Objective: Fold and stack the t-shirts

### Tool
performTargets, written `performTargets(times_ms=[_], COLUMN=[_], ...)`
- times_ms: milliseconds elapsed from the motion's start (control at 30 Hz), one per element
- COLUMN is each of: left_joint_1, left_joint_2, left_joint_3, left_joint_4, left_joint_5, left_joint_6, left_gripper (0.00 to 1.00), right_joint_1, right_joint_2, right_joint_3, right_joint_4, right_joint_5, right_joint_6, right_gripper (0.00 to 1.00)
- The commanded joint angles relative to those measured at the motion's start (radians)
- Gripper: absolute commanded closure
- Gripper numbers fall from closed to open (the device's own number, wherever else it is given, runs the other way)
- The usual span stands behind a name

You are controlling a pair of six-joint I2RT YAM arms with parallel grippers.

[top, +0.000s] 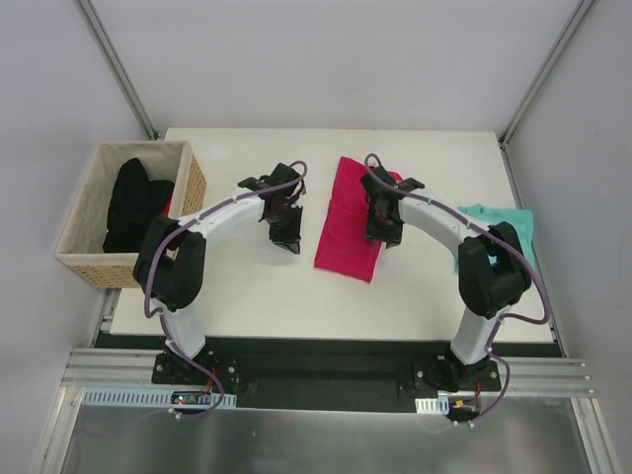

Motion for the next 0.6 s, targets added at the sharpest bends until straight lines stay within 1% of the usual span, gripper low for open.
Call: performTargets(times_ms=[0,267,400,567], left_joint_1=[-0.011,-0.046,-0.069,-0.080], left_joint_2=[0.037,0.120,0.134,0.137], left_joint_3=[-0.008,0.039,0.051,0.059], left_joint_4=[0.037,0.041,0.043,0.040], left_joint_5=[0.047,0.076,0.084,0.093], left_joint_6=[0.020,0.018,0.012,0.012], left_gripper=[0.92,0.94,0.94,0.94], right_joint_1=[0.037,0.135,0.201,0.241], right_joint_2=[-0.095,-0.196,-0.215,-0.207], right_joint_3=[-0.056,-0.152,-0.177,-0.194], right_joint_4=[-0.017,-0.044,-0.075,-0.090], right_joint_5=[0.059,0.149,0.181,0.183], right_joint_6=[0.085,0.201,0.240,0.287], right_gripper=[0.55,0.56,0.56,0.56])
